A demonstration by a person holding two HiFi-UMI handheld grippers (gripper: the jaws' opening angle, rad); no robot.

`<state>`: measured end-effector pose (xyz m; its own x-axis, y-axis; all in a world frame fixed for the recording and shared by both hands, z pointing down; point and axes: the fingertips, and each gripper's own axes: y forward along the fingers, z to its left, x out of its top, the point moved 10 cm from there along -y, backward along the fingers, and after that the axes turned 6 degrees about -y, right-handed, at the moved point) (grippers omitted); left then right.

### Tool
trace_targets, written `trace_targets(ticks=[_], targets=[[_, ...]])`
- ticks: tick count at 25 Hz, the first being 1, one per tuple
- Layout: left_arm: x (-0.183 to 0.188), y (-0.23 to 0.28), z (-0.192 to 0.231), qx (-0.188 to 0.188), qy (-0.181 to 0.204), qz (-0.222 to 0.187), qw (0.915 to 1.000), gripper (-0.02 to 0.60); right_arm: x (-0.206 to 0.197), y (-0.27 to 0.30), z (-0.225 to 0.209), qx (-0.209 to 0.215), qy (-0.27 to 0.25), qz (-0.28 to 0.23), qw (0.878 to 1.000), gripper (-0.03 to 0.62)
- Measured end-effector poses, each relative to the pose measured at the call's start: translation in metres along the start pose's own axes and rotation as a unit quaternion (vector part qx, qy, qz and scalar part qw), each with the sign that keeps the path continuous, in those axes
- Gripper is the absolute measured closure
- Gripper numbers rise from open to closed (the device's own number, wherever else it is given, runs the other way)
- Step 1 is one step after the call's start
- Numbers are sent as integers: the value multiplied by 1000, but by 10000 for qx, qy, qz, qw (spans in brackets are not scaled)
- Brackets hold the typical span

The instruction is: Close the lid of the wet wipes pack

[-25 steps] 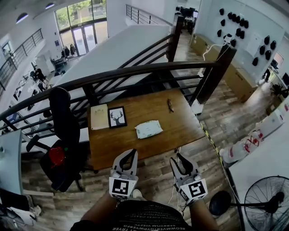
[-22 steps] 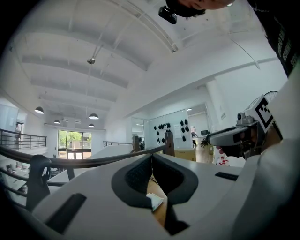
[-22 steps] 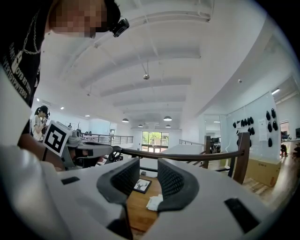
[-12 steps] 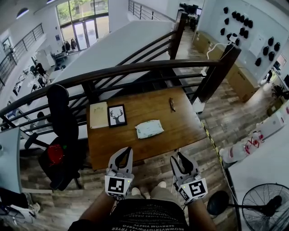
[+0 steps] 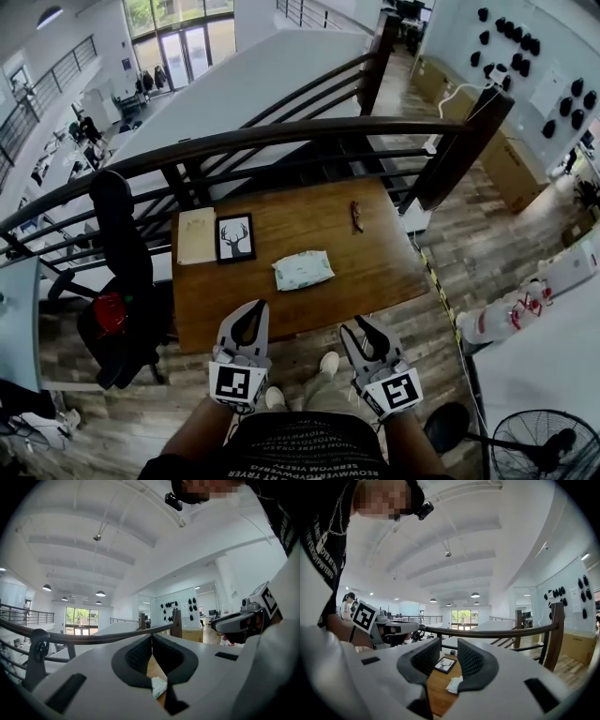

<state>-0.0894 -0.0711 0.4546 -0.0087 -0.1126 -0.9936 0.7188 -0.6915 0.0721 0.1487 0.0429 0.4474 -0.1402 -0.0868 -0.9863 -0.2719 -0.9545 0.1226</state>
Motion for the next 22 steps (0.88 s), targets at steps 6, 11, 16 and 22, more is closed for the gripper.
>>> trace_targets(ticks=[6,11,16,22], targets=[[4,36,-8,87,-108,-46,9999,554,-8,26,-37,370,-25,72,9993,470],[0,58,-2,339,-111,45,9994,554,-6,51,-66,553,-81,35,9984,471],[3,77,1,535,-63,36,9985,554,-11,68,-87,662,0,15,9978,471],[1,109,6,1314,219,-2,9911,554,-22,85,-114,909,114,197,9956,474]])
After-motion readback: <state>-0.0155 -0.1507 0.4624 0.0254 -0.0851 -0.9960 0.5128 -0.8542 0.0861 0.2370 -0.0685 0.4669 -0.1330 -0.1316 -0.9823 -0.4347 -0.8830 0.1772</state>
